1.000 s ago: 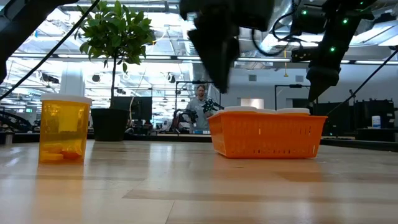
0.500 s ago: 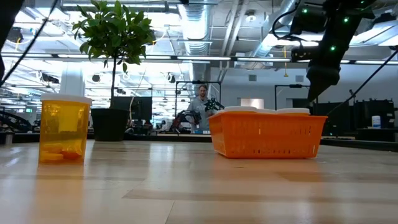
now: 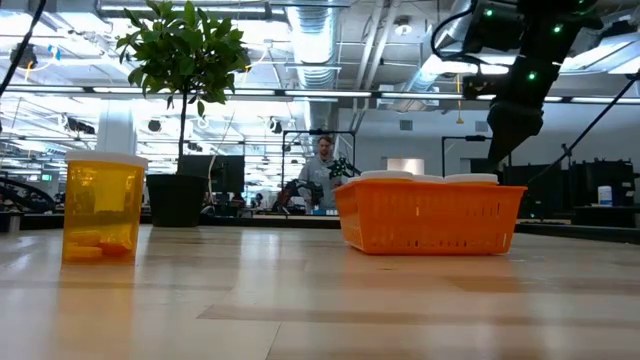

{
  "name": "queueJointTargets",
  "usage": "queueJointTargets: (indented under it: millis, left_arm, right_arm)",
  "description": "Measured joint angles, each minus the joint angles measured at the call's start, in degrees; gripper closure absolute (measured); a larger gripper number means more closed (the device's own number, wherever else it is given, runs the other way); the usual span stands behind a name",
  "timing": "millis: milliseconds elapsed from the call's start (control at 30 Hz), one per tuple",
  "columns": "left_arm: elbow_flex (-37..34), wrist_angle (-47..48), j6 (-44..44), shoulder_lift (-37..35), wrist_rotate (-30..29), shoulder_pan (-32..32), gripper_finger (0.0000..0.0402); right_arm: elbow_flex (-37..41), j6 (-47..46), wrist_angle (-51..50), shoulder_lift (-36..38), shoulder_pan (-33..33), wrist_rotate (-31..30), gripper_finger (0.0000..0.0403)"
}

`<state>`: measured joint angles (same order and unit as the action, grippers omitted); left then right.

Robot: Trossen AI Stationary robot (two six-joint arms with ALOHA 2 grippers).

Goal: Pick and place pill bottles into a basket
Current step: Adjust the orange pill bottle

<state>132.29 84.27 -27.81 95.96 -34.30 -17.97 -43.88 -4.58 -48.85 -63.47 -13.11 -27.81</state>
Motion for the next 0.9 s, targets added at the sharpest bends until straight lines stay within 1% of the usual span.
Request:
queueJointTargets:
  millis: [133, 233, 333, 400, 467, 533, 600, 667, 733, 833, 900]
  left_arm:
    - [-0.03, 3.55, -3.01, -0.07, -3.92, -2.25, 0.0148]
    - [-1.44, 5.02, -4.14, -0.21, -5.19, -3.77, 0.0148]
    - [-6.04, 4.99, -3.8, -2.17, -5.1, -5.44, 0.0148]
    - [-10.28, 4.63, -3.25, -5.62, -5.18, -6.14, 0.0148]
    - [-14.76, 2.9, -2.32, -10.35, -3.66, -6.34, 0.0148]
    - [-19.35, -2.99, 0.83, -15.54, -0.85, -6.28, 0.0148]
    - [-24.19, -12.68, 6.42, -21.24, 3.68, -6.16, 0.0148]
    - [-29.26, -22.59, 12.04, -26.98, 8.71, -5.63, 0.0148]
    - [-34.95, -29.41, 15.94, -32.47, 12.23, -4.95, 0.0148]
    - [-44.75, -34.64, 17.54, -40.07, 12.84, -3.97, 0.0148]
    - [-52.17, -37.55, 16.86, -44.87, 13.07, -3.53, 0.0148]
  right_arm:
    - [0.02, -1.63, 1.1, -1.67, 2.18, 5.16, 0.0214]
    - [0.0, -4.46, 1.39, -3.12, 4.21, 6.07, 0.0214]
    - [0.02, -9.36, 1.44, -4.41, 5.83, 5.65, 0.0214]
    - [-0.05, -13.64, 2.01, -4.41, 7.04, 5.7, 0.0214]
    - [-0.95, -17.72, 3.1, -4.35, 8.86, 6.64, 0.0214]
    - [-2.87, -21.18, 5.05, -3.63, 11.31, 6.86, 0.0214]
    - [-5.25, -22.61, 9.03, -2.9, 13.9, 6.68, 0.0214]
    - [-8.14, -21.28, 14.21, -2.72, 16.09, 6.72, 0.0217]
    - [-11.6, -18.38, 18.11, -3.06, 18.07, 6.94, 0.0226]
    - [-17.4, -15.15, 17.78, -5.42, 20.35, 7.16, 0.0251]
    - [-20.81, -14.07, 15.51, -7.28, 21.3, 9.08, 0.028]
